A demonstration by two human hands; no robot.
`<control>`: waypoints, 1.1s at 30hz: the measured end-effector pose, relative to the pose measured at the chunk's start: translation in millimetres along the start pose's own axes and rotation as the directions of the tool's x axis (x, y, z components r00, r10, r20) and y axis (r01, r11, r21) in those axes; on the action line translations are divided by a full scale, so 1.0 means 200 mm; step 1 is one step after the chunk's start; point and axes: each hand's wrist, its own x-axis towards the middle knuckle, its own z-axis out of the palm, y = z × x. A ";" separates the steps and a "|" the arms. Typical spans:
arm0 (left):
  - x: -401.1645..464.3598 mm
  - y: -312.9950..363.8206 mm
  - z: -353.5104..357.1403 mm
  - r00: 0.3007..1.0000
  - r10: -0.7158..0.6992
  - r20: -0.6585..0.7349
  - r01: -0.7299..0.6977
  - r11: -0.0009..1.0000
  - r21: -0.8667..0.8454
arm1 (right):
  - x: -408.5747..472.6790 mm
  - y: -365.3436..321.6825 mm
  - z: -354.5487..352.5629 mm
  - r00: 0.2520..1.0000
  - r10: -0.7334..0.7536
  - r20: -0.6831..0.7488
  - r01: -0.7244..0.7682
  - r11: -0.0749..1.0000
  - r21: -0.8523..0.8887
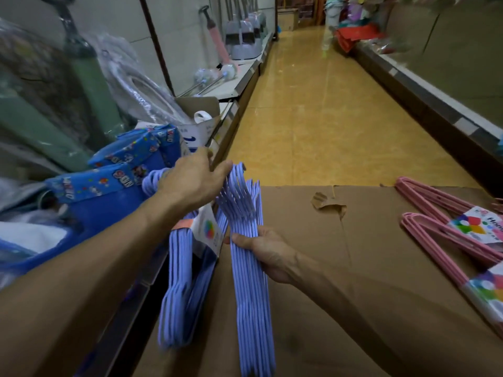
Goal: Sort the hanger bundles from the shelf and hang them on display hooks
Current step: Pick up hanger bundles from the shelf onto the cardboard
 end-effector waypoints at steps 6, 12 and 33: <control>0.00 -0.18 0.00 0.968 0.250 -0.029 -0.251 0.967 -0.036 | 0.17 0.09 0.21 0.995 -0.027 -0.099 0.025 0.999 -0.021; 0.04 -0.27 0.07 0.955 0.294 -0.038 -0.292 0.955 0.043 | 0.29 0.12 0.31 0.990 -0.052 -0.128 0.054 0.999 0.008; 0.08 -0.22 0.00 0.968 0.120 -0.222 -0.209 0.872 -0.442 | 0.10 -0.03 0.09 0.991 -0.051 -0.123 -0.026 0.830 -0.557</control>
